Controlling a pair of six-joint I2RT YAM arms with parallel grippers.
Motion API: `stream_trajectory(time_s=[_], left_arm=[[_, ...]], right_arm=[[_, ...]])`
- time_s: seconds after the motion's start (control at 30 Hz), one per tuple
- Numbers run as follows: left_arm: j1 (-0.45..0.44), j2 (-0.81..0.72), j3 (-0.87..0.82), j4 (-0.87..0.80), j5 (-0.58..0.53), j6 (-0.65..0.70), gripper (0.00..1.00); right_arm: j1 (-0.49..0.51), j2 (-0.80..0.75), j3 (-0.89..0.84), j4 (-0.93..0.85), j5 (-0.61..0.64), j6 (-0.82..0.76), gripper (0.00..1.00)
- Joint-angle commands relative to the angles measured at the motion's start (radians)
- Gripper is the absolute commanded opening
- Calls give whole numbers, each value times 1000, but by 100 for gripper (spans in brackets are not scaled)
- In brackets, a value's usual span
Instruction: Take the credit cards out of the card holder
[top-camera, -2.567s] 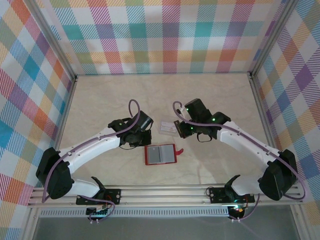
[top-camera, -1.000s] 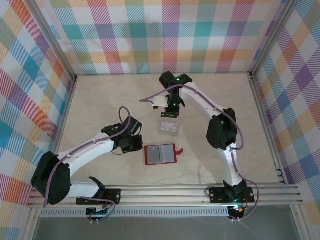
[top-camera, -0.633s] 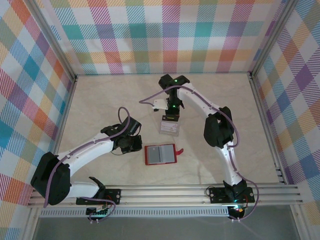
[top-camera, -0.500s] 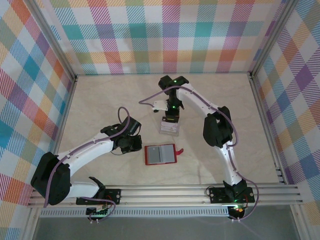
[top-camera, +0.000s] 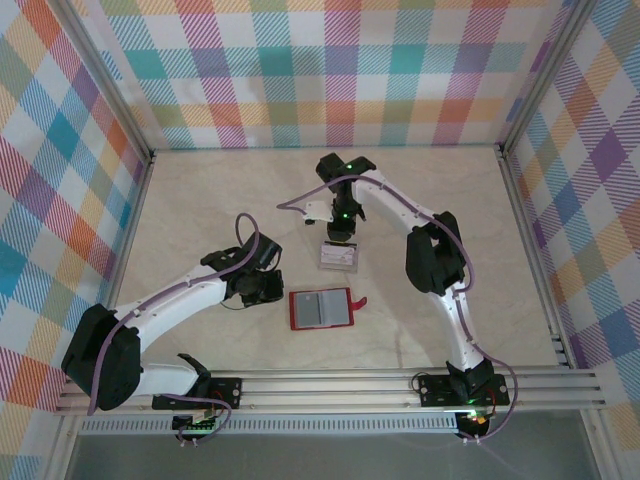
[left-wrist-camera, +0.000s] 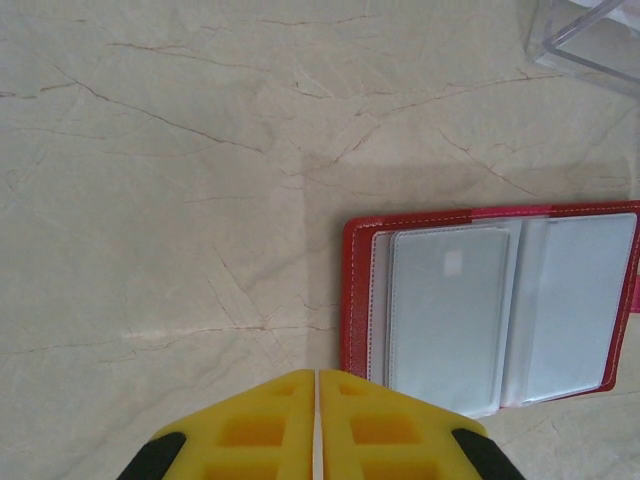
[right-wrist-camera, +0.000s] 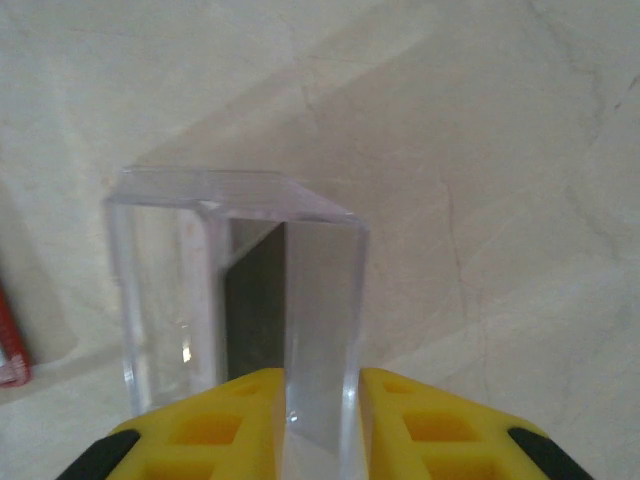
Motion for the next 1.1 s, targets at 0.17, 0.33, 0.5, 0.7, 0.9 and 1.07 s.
stream_trajectory(time_s=[0.17,0.33,0.5,0.7,0.9,1.07], left_arm=[[10,-4,30,-28,17,11,11],[10,-1,34,-23,23,9,11],[10,6,33,-11,31,8,11],[10,25,36,1,42,5,11],[10,35,41,1,44,6,11],[10,35,39,0,41,5,11]], right_arm=[[-9,-94,-45,101,53,8,27],[-8,-154,-113,133,21,31,28],[-8,-194,-145,39,-123,49,40],[-8,-196,-222,63,-111,63,46],[-8,-166,-243,125,-62,72,47],[-9,-149,-243,161,-31,74,46]])
